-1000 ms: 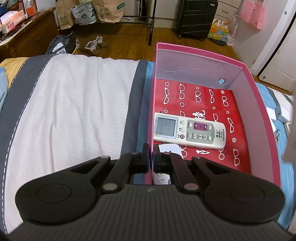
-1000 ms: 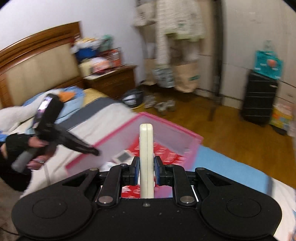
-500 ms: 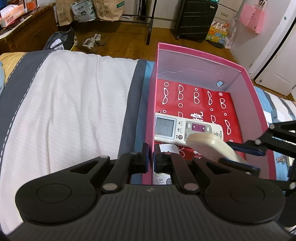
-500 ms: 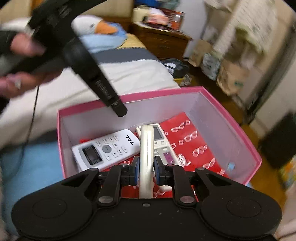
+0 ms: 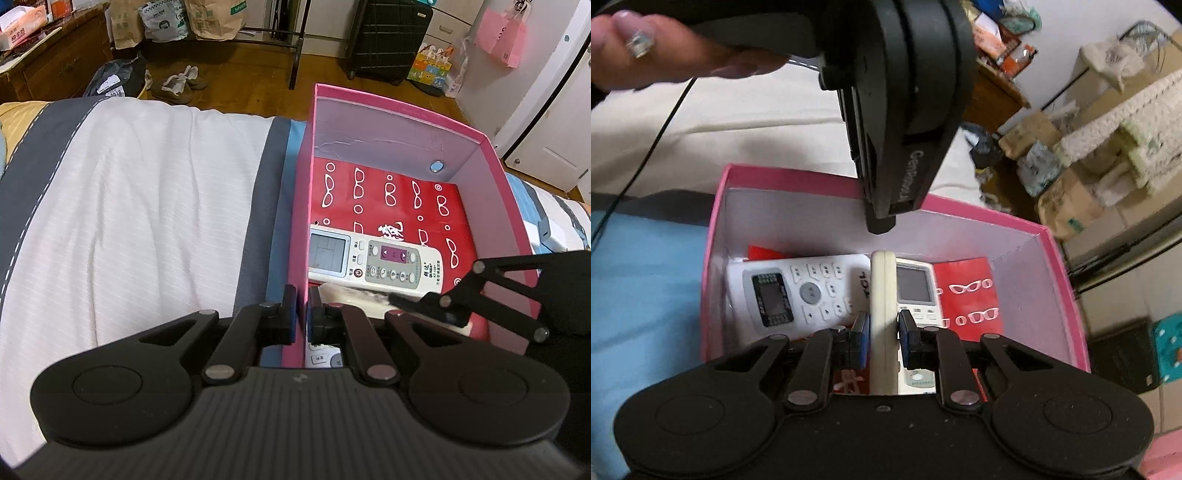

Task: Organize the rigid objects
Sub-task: 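Lower the long white remote into the pink box and open the right tool, then return the right tool to the bed and grasp the universal AC remote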

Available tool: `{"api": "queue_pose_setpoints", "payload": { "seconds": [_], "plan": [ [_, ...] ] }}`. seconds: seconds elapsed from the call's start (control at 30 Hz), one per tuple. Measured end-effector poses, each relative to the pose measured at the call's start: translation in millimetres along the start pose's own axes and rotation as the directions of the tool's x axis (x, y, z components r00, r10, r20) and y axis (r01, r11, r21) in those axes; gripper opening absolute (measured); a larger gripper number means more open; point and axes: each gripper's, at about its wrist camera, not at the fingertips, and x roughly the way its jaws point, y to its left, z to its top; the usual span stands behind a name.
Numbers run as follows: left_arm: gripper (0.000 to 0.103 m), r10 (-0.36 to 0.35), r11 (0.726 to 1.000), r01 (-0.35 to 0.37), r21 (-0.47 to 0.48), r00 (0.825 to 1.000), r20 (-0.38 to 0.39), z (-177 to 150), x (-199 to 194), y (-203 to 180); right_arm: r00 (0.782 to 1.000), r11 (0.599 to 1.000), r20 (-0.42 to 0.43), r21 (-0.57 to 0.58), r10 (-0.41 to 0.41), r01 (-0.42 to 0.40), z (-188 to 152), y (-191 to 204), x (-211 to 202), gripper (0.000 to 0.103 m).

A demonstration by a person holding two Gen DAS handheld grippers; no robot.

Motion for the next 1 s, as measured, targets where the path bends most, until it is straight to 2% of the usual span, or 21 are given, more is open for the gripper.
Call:
{"api": "queue_pose_setpoints", "payload": {
  "seconds": [0.1,0.2,0.23,0.3,0.4,0.57,0.6,0.7,0.83,0.93,1.0],
  "plan": [
    [0.005,-0.010,1.000,0.010,-0.006,1.000,-0.001,0.6,0.3,1.9,0.990,0.985,0.062,0.117,0.123,-0.130,-2.5,-15.4,-4.4,0.026],
    [0.005,-0.010,1.000,0.010,-0.006,1.000,-0.002,0.0,0.3,2.0,0.966,0.932,0.100,0.259,0.237,-0.255,-7.8,-31.8,-9.4,0.027],
    [0.005,-0.009,1.000,0.009,-0.005,1.000,-0.003,-0.1,0.3,2.1,0.955,0.901,0.121,0.315,0.272,-0.297,-11.5,-38.7,-11.3,0.028],
    [0.005,-0.008,1.000,0.007,-0.003,1.000,-0.002,0.0,0.1,1.9,0.928,0.814,0.179,0.446,0.326,-0.372,-23.3,-55.5,-18.8,0.029],
    [0.005,-0.006,1.000,0.006,-0.002,1.000,-0.003,0.5,-0.1,1.4,0.910,0.690,0.260,0.594,0.323,-0.414,-48.3,-75.4,-40.1,0.030],
    [0.005,-0.004,1.000,0.004,-0.001,1.000,-0.007,0.8,-0.3,0.6,0.913,0.515,0.339,0.755,0.226,-0.407,-103.2,-106.6,-91.2,0.032],
    [0.005,-0.002,1.000,0.002,0.000,1.000,-0.008,1.3,-0.2,0.4,0.920,0.485,0.339,0.782,0.197,-0.392,-115.2,-112.5,-99.5,0.033],
    [0.005,0.002,1.000,-0.002,-0.016,1.000,-0.009,2.0,0.2,0.0,0.947,0.430,0.302,0.845,0.106,-0.318,-150.2,-122.8,-124.6,0.036],
    [0.005,0.036,0.999,-0.036,0.000,0.999,-0.005,1.4,0.5,-7.6,0.969,0.314,0.244,0.919,0.018,-0.238,-201.8,-133.4,-139.2,0.040],
    [0.005,0.052,0.998,-0.052,0.019,0.999,-0.005,1.5,1.3,-11.1,0.984,0.270,0.174,0.950,-0.031,-0.159,-232.4,-129.3,-139.3,0.042],
    [0.005,0.048,0.999,-0.048,0.017,0.999,-0.010,2.3,2.6,-10.2,0.987,0.261,0.148,0.957,-0.055,-0.129,-246.8,-125.0,-133.5,0.043]
  ]
}}
